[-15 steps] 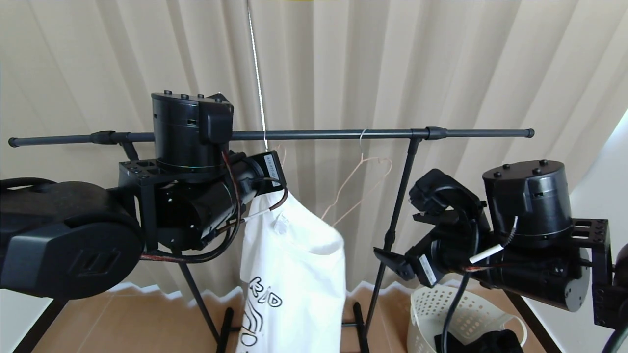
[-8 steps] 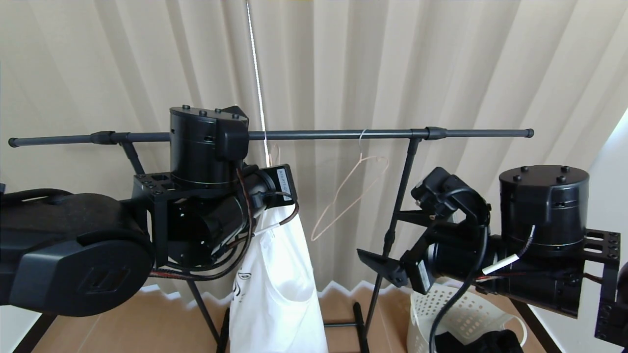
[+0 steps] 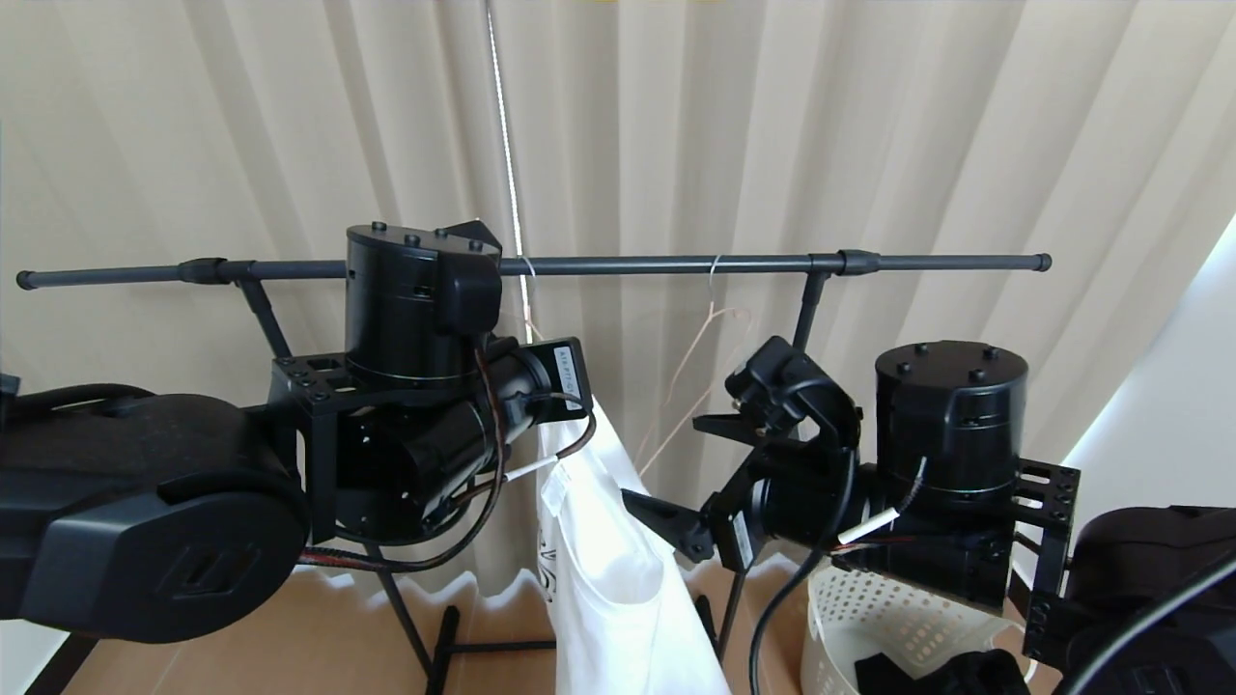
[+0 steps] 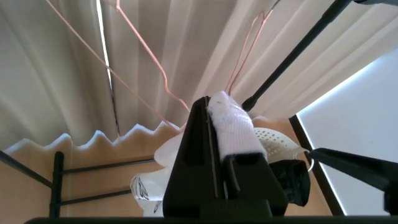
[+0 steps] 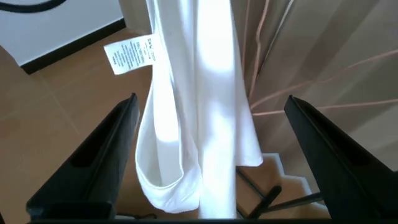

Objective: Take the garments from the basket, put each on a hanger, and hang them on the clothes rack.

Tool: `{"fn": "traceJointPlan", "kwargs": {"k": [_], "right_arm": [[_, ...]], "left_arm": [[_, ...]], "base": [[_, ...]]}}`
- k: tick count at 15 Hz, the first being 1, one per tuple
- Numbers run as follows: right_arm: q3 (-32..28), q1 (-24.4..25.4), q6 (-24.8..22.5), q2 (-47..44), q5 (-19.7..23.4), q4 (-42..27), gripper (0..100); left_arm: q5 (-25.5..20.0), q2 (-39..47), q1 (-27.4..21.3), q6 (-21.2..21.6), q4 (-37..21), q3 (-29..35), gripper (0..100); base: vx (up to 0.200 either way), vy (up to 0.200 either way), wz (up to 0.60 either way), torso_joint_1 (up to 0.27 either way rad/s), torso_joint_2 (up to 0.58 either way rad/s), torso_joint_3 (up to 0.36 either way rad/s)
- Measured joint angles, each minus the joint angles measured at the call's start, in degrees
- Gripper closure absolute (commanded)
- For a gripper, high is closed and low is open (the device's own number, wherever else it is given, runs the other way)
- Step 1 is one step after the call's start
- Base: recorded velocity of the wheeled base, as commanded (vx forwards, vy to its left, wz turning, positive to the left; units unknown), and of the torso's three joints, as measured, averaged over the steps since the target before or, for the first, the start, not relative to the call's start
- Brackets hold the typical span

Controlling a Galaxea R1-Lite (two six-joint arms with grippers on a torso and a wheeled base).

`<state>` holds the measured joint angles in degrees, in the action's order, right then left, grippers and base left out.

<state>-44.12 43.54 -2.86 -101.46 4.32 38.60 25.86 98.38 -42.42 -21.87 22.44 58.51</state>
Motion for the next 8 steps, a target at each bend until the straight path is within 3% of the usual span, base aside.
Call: {"fn": "traceJointPlan", "kwargs": {"k": [3, 8], "right_arm": [[-1.5, 0.6, 2.9, -2.7, 0.0, 0.4, 0], [-3.0, 0.9, 3.3, -6.9, -0.3, 0.5, 0]], "left_arm": [[0.0, -0.1, -0.4, 0.0, 0.0, 0.0, 100], [0.1, -0.1, -0.9, 0.0, 0.0, -0.1, 100]], "base": [[0.0, 0.0, 0.0, 0.0, 0.0, 0.0], [0.0, 0.0, 0.0, 0.0, 0.0, 0.0]]}}
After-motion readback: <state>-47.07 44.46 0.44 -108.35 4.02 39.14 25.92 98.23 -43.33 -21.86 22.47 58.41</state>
